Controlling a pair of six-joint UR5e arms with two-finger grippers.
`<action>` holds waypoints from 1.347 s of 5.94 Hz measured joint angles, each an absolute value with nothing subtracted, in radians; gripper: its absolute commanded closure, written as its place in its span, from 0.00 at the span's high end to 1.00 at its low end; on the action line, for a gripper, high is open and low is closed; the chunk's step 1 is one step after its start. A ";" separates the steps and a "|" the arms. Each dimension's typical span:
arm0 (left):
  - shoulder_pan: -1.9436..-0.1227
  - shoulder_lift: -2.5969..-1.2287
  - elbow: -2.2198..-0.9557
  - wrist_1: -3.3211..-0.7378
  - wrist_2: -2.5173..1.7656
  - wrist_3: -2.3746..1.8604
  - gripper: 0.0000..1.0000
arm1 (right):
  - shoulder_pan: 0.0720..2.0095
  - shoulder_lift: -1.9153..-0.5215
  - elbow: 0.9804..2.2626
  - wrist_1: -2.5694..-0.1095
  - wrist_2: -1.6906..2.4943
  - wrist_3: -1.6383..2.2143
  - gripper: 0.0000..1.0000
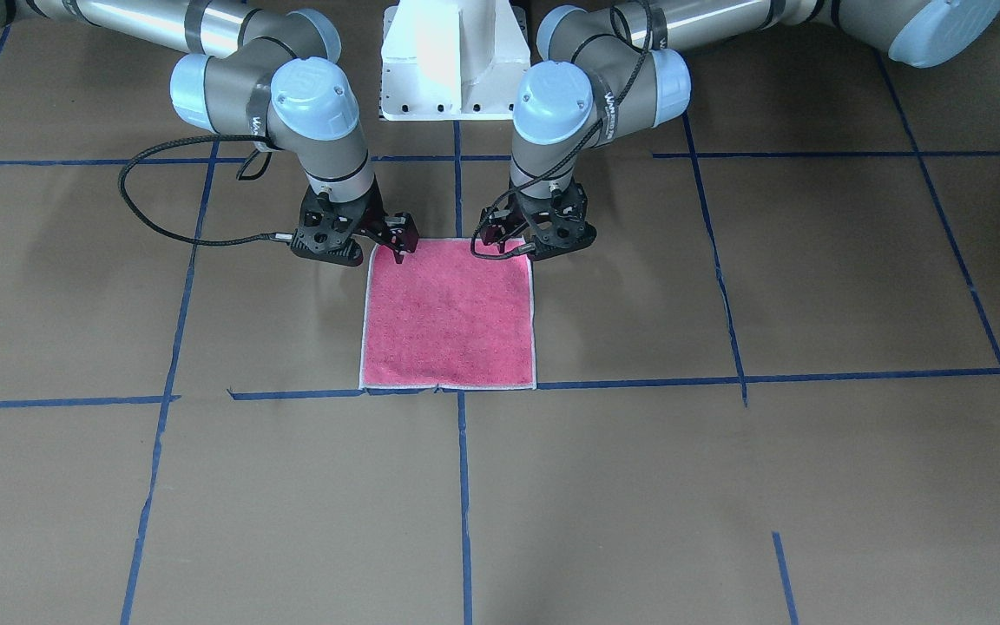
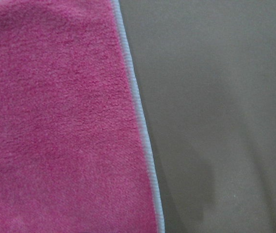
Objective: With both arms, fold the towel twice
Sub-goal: 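Close both grippers on the towel's nearer corners and hold them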
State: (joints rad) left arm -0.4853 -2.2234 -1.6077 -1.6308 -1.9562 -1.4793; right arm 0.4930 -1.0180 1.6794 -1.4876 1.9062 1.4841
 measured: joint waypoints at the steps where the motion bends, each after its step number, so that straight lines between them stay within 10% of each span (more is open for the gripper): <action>1: -0.483 -2.200 -1.607 -1.676 -1.957 -1.480 1.00 | 0.493 -1.020 1.680 -1.486 1.908 1.485 1.00; 5: -0.475 -2.216 -1.584 -1.680 -1.959 -1.486 0.91 | 0.492 -1.022 1.683 -1.485 1.910 1.485 1.00; 8: -0.476 -2.221 -1.592 -1.669 -1.962 -1.487 0.48 | 0.493 -1.020 1.683 -1.485 1.910 1.485 1.00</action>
